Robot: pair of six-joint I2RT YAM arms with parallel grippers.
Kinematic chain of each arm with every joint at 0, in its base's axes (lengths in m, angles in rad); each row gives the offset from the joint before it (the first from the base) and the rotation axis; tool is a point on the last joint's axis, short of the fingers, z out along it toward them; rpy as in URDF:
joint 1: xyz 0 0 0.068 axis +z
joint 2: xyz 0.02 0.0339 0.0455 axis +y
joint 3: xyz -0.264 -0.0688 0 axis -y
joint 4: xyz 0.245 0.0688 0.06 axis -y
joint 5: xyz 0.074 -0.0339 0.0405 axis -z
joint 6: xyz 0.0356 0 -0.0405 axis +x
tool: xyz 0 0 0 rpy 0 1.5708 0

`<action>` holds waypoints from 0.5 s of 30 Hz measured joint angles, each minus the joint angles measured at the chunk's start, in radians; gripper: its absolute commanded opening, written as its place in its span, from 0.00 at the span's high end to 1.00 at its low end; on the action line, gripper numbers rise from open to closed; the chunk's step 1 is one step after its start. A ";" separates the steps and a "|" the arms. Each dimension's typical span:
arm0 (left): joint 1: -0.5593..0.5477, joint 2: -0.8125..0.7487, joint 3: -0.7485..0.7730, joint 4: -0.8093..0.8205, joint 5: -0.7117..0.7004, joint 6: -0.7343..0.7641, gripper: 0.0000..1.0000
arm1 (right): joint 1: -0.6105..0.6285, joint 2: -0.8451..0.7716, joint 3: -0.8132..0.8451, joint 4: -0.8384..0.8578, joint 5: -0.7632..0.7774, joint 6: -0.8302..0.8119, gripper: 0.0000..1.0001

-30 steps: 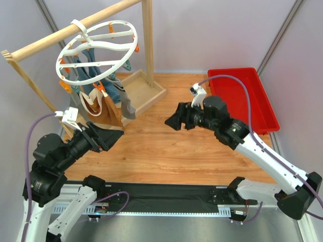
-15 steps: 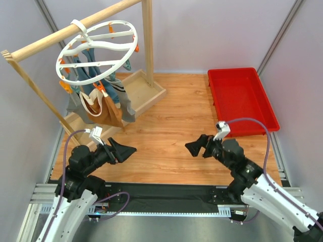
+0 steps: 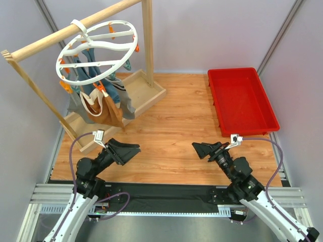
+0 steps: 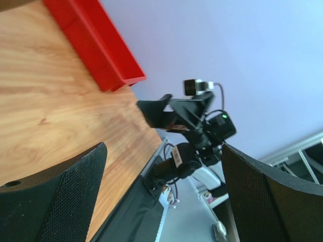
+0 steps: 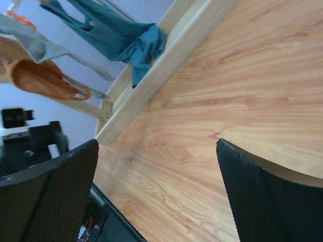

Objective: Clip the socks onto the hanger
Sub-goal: Reset both arms

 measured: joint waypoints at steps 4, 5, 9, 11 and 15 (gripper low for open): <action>-0.017 -0.001 0.002 0.055 0.030 0.009 0.01 | 0.000 -0.002 0.000 -0.087 0.042 0.015 0.00; -0.021 -0.001 0.002 0.047 0.034 0.016 0.01 | 0.000 -0.003 0.000 -0.108 0.050 0.019 0.00; -0.040 -0.001 0.002 -0.016 0.027 0.050 0.01 | 0.000 -0.003 0.000 -0.147 0.072 0.031 0.00; -0.058 -0.001 0.002 -0.031 0.015 0.056 0.01 | 0.000 -0.006 0.000 -0.147 0.076 0.035 0.00; -0.087 -0.001 0.002 -0.026 -0.010 0.057 0.01 | 0.000 -0.007 0.000 -0.150 0.084 0.040 0.00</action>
